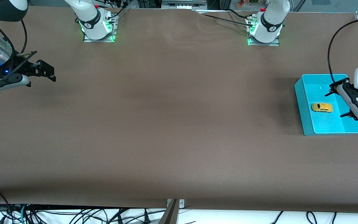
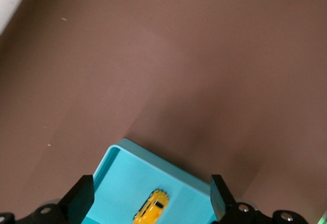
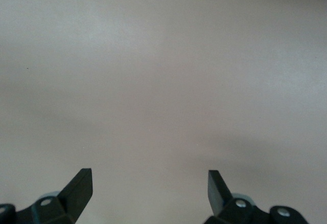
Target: Wind and store yellow beetle car
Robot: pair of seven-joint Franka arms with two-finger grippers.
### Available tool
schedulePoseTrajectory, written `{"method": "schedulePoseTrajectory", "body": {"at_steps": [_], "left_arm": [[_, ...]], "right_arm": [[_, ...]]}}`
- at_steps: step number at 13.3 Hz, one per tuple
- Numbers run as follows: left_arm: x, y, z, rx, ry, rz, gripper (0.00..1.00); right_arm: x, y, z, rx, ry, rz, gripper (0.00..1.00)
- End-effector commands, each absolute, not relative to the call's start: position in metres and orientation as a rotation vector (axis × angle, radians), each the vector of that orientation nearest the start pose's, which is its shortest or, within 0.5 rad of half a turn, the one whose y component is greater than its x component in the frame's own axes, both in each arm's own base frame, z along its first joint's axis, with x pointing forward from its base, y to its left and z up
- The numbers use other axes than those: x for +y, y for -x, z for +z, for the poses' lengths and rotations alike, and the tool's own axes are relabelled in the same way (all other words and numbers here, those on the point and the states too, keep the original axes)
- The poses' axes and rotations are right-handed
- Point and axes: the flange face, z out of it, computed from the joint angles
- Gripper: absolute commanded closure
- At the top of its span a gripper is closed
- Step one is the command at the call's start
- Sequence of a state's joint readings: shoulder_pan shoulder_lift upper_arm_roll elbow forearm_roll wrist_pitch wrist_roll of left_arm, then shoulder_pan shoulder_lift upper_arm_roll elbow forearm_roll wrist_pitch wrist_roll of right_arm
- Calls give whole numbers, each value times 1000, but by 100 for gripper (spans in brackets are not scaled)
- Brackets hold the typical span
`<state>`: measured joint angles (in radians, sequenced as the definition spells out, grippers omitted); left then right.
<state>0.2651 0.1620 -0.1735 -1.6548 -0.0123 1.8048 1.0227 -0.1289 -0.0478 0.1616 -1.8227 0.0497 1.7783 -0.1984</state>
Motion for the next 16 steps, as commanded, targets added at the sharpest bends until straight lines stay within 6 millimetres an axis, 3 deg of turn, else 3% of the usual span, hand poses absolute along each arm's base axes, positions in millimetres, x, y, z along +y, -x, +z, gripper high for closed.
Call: {"method": "schedulePoseTrajectory", "body": {"at_steps": [1,4,7,8,10,12,16], "left_arm": [[28,-608,539,1082,2997,-49,0],[-20,-604,562,774,3072,-66,0],[-41,-592,572,154,3179,69,0],[-44,-590,580,66,3174,64,0],[-41,-590,610,49,3175,-18,0],[-38,-582,605,44,3171,95,0],[-25,-580,605,-1,3174,116,0]], "right_arm": [[25,-550,554,-362,3087,1,0],[25,-550,555,-363,3089,-1,0],[25,-550,554,-362,3089,1,0],[25,-550,554,-362,3089,1,0],[25,-550,554,-365,3089,1,0],[25,-550,555,-363,3089,-1,0],[26,-550,555,-365,3089,-1,0]]}}
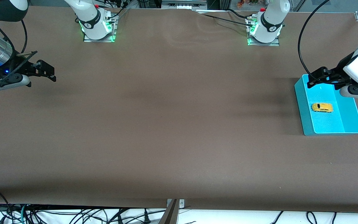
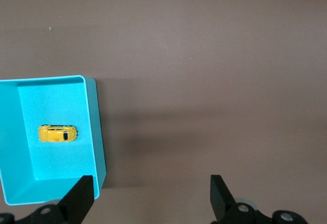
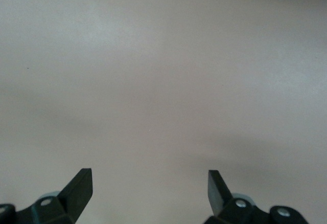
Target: Wind and store yellow beetle car
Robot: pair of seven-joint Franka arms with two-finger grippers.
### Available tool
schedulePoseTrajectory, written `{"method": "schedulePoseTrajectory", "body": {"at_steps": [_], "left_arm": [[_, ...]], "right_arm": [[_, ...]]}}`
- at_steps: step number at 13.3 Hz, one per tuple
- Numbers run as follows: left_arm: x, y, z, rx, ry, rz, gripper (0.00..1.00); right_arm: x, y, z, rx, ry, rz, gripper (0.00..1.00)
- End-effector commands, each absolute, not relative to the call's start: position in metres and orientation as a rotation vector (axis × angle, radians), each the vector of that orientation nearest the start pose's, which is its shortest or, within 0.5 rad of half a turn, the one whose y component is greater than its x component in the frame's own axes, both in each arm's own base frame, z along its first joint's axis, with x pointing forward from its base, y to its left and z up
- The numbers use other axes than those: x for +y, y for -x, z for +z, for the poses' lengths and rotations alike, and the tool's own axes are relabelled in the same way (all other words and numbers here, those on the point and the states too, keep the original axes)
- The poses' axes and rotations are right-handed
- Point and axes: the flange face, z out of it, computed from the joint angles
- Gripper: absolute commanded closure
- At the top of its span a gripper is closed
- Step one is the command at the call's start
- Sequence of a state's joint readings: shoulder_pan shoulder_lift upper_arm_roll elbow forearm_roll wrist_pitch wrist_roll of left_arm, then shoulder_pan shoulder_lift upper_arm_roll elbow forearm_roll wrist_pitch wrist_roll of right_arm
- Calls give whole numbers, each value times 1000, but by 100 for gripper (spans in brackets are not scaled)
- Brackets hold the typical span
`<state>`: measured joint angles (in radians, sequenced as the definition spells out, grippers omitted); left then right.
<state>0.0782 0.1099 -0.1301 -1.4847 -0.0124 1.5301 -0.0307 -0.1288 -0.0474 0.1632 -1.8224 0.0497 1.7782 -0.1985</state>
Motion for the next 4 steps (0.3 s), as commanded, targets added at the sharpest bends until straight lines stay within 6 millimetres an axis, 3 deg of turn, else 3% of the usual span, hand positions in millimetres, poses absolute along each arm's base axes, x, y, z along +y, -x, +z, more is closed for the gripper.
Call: {"method": "schedulePoseTrajectory", "body": {"at_steps": [1,4], "left_arm": [[-25,-580,604,-9,3174,119,0],[-23,-582,599,-6,3173,153,0]], "right_arm": [[26,-550,555,-365,3089,-1,0],[26,-550,555,-365,3089,-1,0]]}}
